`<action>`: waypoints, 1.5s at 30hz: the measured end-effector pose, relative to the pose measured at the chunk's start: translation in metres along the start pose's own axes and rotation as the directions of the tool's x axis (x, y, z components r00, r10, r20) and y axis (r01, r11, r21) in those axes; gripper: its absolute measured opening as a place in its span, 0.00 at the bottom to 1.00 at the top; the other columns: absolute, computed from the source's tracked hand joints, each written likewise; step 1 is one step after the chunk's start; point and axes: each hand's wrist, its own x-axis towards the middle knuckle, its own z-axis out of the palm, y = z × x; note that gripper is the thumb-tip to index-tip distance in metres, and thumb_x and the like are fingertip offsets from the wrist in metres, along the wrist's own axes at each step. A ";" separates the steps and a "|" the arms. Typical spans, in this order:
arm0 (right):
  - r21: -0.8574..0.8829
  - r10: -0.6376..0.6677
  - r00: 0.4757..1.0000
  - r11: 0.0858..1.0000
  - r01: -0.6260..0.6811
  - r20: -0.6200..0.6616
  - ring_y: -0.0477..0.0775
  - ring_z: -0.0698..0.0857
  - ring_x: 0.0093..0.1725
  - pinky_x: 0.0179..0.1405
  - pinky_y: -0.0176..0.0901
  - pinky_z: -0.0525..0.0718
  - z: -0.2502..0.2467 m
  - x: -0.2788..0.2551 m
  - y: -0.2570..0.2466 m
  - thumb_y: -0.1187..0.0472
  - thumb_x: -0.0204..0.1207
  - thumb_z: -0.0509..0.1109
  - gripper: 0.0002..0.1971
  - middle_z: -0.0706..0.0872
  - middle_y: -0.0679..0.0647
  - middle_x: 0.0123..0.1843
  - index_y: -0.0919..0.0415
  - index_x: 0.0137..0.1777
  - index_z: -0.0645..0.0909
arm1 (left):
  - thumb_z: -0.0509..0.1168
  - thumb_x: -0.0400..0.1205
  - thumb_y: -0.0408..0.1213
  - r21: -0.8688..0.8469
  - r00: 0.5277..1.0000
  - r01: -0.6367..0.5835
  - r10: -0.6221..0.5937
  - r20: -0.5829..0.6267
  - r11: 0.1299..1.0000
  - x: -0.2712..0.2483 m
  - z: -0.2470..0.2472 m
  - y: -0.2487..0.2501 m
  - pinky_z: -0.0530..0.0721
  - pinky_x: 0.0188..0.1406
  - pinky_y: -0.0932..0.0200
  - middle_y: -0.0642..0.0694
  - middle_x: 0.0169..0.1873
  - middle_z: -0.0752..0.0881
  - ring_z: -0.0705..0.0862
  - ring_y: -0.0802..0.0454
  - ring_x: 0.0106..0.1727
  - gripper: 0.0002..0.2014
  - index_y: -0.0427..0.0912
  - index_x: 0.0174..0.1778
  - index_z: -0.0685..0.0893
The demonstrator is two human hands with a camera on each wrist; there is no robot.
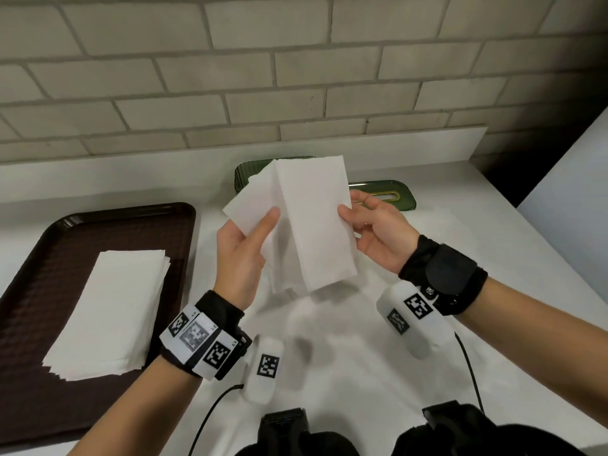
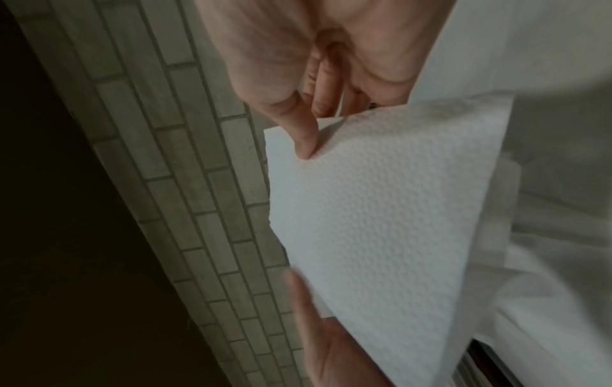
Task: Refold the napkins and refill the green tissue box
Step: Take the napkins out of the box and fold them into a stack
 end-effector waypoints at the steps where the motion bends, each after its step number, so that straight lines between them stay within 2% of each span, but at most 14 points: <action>1: -0.021 0.007 1.000 1.000 -0.006 0.025 0.49 0.88 0.47 0.42 0.42 0.88 0.002 -0.001 -0.001 0.72 0.77 0.70 0.20 0.89 0.53 0.55 0.61 0.68 0.76 | 0.67 0.82 0.28 0.000 1.000 -0.028 0.028 0.011 1.000 0.001 0.001 0.000 0.84 0.55 0.56 0.45 0.58 0.89 0.87 0.51 0.60 0.13 0.40 0.63 0.84; 4: -0.111 0.032 0.995 0.994 -0.022 0.090 0.52 0.87 0.54 0.53 0.47 0.88 0.010 -0.006 0.003 0.72 0.75 0.71 0.24 0.88 0.57 0.61 0.63 0.71 0.77 | 0.72 0.75 0.22 0.086 0.994 -0.091 0.085 0.067 0.992 0.002 0.003 -0.002 0.86 0.57 0.37 0.37 0.58 0.89 0.88 0.37 0.59 0.19 0.33 0.63 0.83; 8: -0.286 0.012 0.991 0.958 0.026 0.131 0.52 0.89 0.54 0.57 0.47 0.88 0.022 -0.014 0.011 0.70 0.74 0.74 0.20 0.90 0.58 0.59 0.65 0.67 0.81 | 0.73 0.74 0.20 0.201 0.994 -0.099 0.088 0.063 0.975 0.001 0.011 -0.002 0.91 0.41 0.50 0.49 0.50 0.91 0.91 0.52 0.43 0.24 0.34 0.66 0.81; 11: -0.309 0.027 0.992 0.951 0.013 0.125 0.51 0.89 0.54 0.59 0.49 0.87 0.024 -0.017 0.013 0.66 0.75 0.74 0.16 0.90 0.58 0.59 0.65 0.63 0.84 | 0.71 0.77 0.22 0.189 0.997 -0.068 0.057 0.060 0.980 0.002 0.013 -0.002 0.89 0.36 0.56 0.41 0.56 0.88 0.91 0.54 0.42 0.23 0.35 0.68 0.79; 14: -0.317 0.046 0.989 0.948 0.001 0.139 0.49 0.89 0.54 0.56 0.45 0.86 0.024 -0.019 0.014 0.64 0.75 0.74 0.14 0.91 0.54 0.57 0.61 0.61 0.85 | 0.62 0.84 0.29 0.066 0.995 0.080 -0.084 0.061 0.995 0.004 0.009 -0.002 0.87 0.37 0.56 0.42 0.47 0.88 0.89 0.52 0.39 0.16 0.33 0.69 0.79; 16: -0.284 0.021 0.989 0.958 0.021 0.144 0.49 0.89 0.53 0.53 0.41 0.86 0.023 -0.020 0.013 0.66 0.75 0.74 0.14 0.91 0.54 0.56 0.62 0.61 0.85 | 0.60 0.85 0.29 0.148 0.994 0.071 -0.083 0.076 0.986 0.002 0.008 -0.003 0.86 0.45 0.57 0.45 0.47 0.87 0.88 0.54 0.43 0.16 0.31 0.69 0.78; 19: -0.151 -0.064 0.990 0.985 0.082 0.123 0.56 0.90 0.52 0.58 0.48 0.88 0.019 -0.019 0.006 0.70 0.68 0.76 0.24 0.90 0.61 0.57 0.70 0.65 0.79 | 0.73 0.77 0.30 0.187 0.998 -0.005 -0.005 0.056 0.982 -0.001 0.003 -0.003 0.87 0.53 0.47 0.42 0.59 0.87 0.89 0.43 0.55 0.20 0.40 0.65 0.83; 21: -0.113 -0.113 0.989 0.986 0.125 0.100 0.57 0.90 0.47 0.55 0.49 0.87 0.014 -0.017 -0.002 0.71 0.64 0.77 0.26 0.91 0.60 0.52 0.64 0.63 0.75 | 0.70 0.81 0.37 0.127 0.999 -0.005 0.000 0.035 0.992 0.001 -0.002 -0.003 0.82 0.59 0.43 0.45 0.63 0.87 0.86 0.42 0.62 0.14 0.45 0.63 0.86; 24: -0.141 -0.150 0.987 0.978 0.157 0.058 0.54 0.89 0.43 0.50 0.45 0.88 0.010 -0.014 -0.006 0.77 0.69 0.75 0.25 0.92 0.58 0.48 0.57 0.60 0.70 | 0.56 0.88 0.46 -0.021 0.994 0.110 -0.110 0.012 0.994 0.001 -0.004 0.007 0.83 0.58 0.45 0.48 0.63 0.87 0.86 0.42 0.61 0.18 0.40 0.64 0.85; 27: -0.211 -0.183 0.983 0.960 0.183 0.020 0.54 0.89 0.44 0.45 0.41 0.89 0.012 -0.013 0.001 0.80 0.70 0.73 0.28 0.91 0.60 0.50 0.56 0.62 0.68 | 0.60 0.84 0.49 -0.057 0.991 0.131 -0.129 0.036 0.990 0.000 0.002 0.011 0.86 0.55 0.47 0.47 0.60 0.89 0.87 0.42 0.59 0.22 0.37 0.66 0.84; 31: -0.304 -0.252 0.967 0.924 0.232 -0.028 0.58 0.88 0.50 0.48 0.47 0.87 0.019 -0.013 0.010 0.79 0.70 0.75 0.31 0.90 0.60 0.52 0.55 0.64 0.66 | 0.74 0.77 0.43 -0.018 0.993 0.112 -0.111 0.034 0.994 -0.002 0.008 0.002 0.74 0.53 0.42 0.41 0.61 0.88 0.84 0.40 0.58 0.20 0.43 0.64 0.85; 36: -0.361 -0.311 0.950 0.889 0.282 -0.024 0.46 0.89 0.43 0.41 0.41 0.87 0.024 -0.016 0.021 0.77 0.70 0.76 0.30 0.90 0.51 0.46 0.53 0.63 0.66 | 0.68 0.78 0.21 0.015 0.998 0.026 -0.026 0.050 1.000 -0.003 0.010 -0.002 0.88 0.52 0.54 0.38 0.64 0.85 0.88 0.43 0.59 0.21 0.33 0.68 0.80; 40: -0.311 -0.336 0.942 0.892 0.327 0.026 0.48 0.89 0.47 0.43 0.43 0.86 0.028 -0.018 0.018 0.76 0.73 0.74 0.30 0.92 0.52 0.48 0.54 0.67 0.64 | 0.71 0.76 0.22 0.009 1.000 0.017 -0.017 0.023 1.000 -0.002 0.007 -0.006 0.86 0.59 0.42 0.39 0.67 0.83 0.87 0.42 0.61 0.25 0.35 0.70 0.78; 45: -0.251 -0.355 0.929 0.894 0.371 0.110 0.57 0.89 0.56 0.55 0.54 0.88 0.028 -0.018 0.012 0.80 0.74 0.70 0.37 0.90 0.60 0.55 0.48 0.74 0.62 | 0.77 0.69 0.26 -0.001 0.998 0.043 -0.043 0.036 0.999 -0.005 0.005 -0.005 0.86 0.59 0.39 0.43 0.66 0.84 0.88 0.42 0.59 0.30 0.37 0.69 0.79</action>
